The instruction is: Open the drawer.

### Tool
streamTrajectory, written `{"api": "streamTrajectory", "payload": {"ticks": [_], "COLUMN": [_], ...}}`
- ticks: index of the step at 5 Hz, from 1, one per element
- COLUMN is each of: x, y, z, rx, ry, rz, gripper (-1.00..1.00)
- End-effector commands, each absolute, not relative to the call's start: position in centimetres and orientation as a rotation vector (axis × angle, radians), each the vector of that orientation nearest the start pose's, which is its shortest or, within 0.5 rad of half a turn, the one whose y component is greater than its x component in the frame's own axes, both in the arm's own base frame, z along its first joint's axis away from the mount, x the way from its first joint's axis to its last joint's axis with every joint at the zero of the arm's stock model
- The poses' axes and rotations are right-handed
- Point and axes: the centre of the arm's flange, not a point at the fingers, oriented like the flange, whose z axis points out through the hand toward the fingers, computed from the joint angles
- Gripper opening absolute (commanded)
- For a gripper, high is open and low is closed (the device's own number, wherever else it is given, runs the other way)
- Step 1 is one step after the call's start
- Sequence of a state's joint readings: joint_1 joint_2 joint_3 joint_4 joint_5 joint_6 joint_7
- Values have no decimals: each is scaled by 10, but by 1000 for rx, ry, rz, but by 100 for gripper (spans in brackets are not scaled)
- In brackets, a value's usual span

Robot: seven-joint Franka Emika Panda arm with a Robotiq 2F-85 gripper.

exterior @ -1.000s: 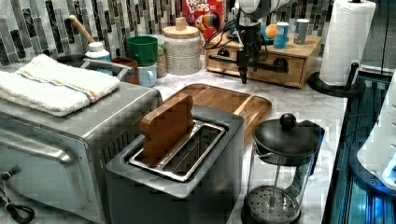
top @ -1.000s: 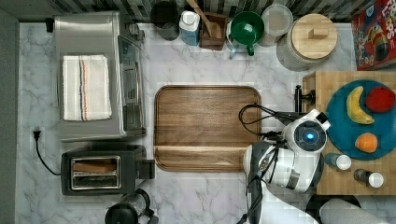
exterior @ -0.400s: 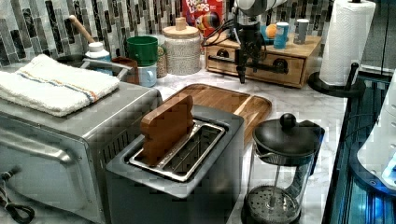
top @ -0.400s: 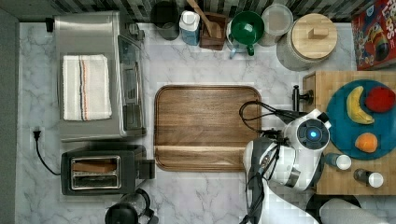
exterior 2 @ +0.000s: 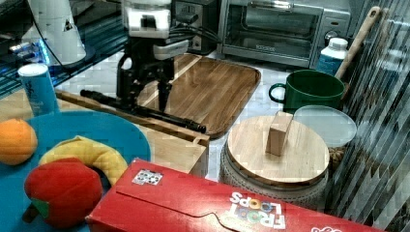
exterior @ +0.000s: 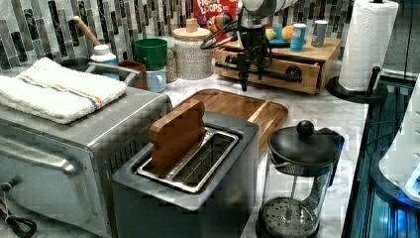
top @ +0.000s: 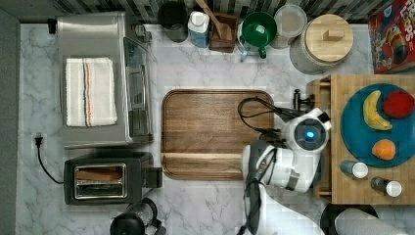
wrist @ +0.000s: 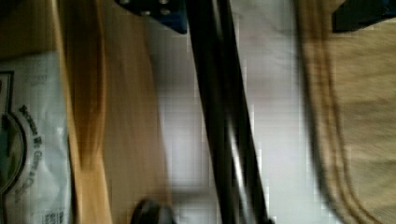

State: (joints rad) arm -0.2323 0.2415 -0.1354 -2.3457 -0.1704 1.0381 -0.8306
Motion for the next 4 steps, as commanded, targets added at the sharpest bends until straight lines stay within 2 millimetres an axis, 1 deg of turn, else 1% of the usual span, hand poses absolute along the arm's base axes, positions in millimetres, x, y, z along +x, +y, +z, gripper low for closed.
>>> {"api": "streamTrajectory", "payload": {"ticks": [1, 2, 3, 4], "x": [506, 501, 500, 502], "y": [24, 38, 45, 55], "z": [254, 255, 255, 263], "rx": [-3195, -3187, -3174, -3152], "ry": [-67, -49, -26, 38], "rz": [-157, -138, -140, -113], "gripper": [100, 100, 100, 100]}}
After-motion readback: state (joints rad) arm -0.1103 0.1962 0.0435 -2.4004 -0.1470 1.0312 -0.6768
